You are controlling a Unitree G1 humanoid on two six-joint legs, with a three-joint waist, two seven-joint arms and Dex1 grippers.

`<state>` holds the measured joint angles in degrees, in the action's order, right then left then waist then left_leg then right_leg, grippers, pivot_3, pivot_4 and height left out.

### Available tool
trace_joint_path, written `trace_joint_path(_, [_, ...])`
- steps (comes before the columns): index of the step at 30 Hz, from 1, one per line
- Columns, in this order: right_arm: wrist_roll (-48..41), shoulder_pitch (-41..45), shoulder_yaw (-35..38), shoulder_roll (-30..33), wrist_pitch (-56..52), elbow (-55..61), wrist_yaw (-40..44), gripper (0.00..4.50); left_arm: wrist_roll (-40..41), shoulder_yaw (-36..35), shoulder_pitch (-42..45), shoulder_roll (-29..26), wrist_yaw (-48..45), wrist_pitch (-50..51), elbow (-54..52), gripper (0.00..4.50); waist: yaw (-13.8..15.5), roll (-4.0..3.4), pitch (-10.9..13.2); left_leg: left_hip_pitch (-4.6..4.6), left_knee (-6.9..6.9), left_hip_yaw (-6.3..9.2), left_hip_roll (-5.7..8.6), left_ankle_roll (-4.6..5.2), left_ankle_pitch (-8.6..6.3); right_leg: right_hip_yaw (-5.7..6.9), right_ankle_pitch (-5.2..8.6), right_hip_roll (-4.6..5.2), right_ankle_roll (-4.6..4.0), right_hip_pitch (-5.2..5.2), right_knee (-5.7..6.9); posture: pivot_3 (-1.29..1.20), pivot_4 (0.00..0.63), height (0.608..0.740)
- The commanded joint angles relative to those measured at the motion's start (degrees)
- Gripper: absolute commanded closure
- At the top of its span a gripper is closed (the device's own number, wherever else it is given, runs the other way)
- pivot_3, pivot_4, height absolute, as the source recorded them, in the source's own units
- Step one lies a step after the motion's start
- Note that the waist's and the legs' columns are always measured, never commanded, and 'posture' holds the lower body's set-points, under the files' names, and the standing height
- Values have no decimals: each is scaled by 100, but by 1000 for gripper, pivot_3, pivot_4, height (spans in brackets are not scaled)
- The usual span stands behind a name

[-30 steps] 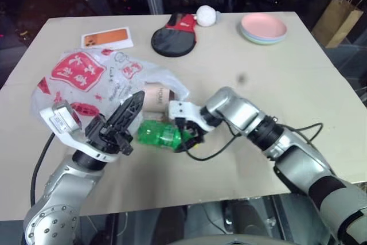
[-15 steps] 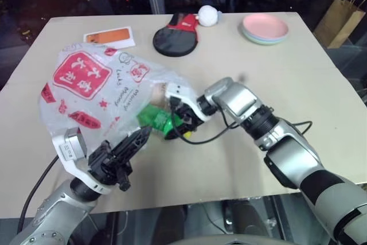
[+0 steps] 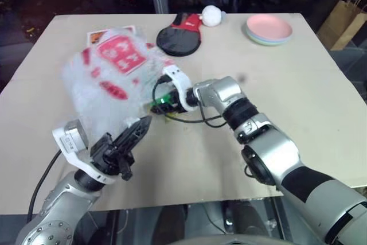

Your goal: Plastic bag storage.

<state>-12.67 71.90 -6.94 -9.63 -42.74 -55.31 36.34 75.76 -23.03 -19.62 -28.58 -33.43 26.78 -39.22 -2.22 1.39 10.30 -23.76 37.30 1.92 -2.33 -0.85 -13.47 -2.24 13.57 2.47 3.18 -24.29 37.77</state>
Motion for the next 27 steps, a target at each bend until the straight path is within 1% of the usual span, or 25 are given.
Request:
trace_joint_path(1, [-294,475,431,-547,423,13,-109,25,11,-60,76,85,94,-118,-13,4500,-36,-3,2,0,-1,1,0,0,0,0,0,-1,0,0,1,0,150,740])
trace_joint_path(3, [-253,387,294,-491,421,206,196,25,-143,-41,175,180,225,-178,60,4500,-55,-4,2,6,-8,0,-3,0,0,-4,1,-6,-2,-2,2,0,150,740])
trace_joint_path(6, [-74,65,-350,-226,291,909,1017,25,-340,-55,431,365,544,-322,216,4500,-52,-9,5,7,-12,2,-5,1,0,-3,3,-9,-5,-3,3,0,150,740])
trace_joint_path(9, [24,-371,-976,246,-51,1852,1581,25,-391,-79,688,461,715,-387,354,4500,-24,-4,0,7,-9,4,-5,1,0,0,3,-8,-5,-2,5,0,150,740])
trace_joint_path(12, [12,-749,-1316,717,-466,2746,1883,25,-428,-61,800,487,767,-383,397,4500,33,-2,-1,2,-3,6,-3,0,0,7,3,-3,-4,3,1,0,150,740])
trace_joint_path(13, [13,-862,-1410,903,-537,3013,1995,25,-431,-45,830,493,784,-379,405,4500,34,-1,-1,3,0,4,0,0,0,6,2,0,-3,4,2,0,150,740])
trace_joint_path(15, [120,-1268,-1765,1694,-539,3820,2396,25,-447,-12,899,481,793,-361,439,4500,79,5,-5,3,3,5,1,0,0,6,2,1,-3,5,3,0,150,740])
trace_joint_path(17, [194,-1561,-1965,2292,-544,4415,2574,25,-433,-28,940,465,804,-348,466,4500,127,4,-4,3,5,8,2,0,0,9,2,2,-3,8,1,0,150,740])
trace_joint_path(20, [237,-1816,-1783,2782,-583,4915,2338,25,-370,-112,980,409,820,-332,507,4500,66,-4,0,5,4,5,2,0,0,4,3,0,-4,3,7,0,150,740])
trace_joint_path(21, [235,-1876,-1651,2870,-606,5000,2207,25,-345,-149,983,386,824,-325,519,4500,-2,-4,0,8,3,3,-1,0,0,-3,3,-5,-4,1,10,0,150,740])
trace_joint_path(23, [268,-1973,-1337,2993,-646,5041,1850,25,-259,-282,970,337,848,-323,560,4500,-49,-4,0,14,0,6,-9,1,0,-8,3,-17,-5,1,14,0,150,740])
trace_joint_path(25, [309,-2037,-851,2822,-645,4806,1182,25,-135,-474,943,285,888,-327,636,4500,-49,-3,0,17,0,5,-13,1,0,-13,3,-23,-5,1,16,0,150,740])
trace_joint_path(27, [456,-2121,-555,2597,-291,4486,526,25,-10,-686,898,211,909,-308,726,4500,-31,-2,-1,16,0,5,-15,1,0,-12,3,-24,-5,2,16,0,150,740])
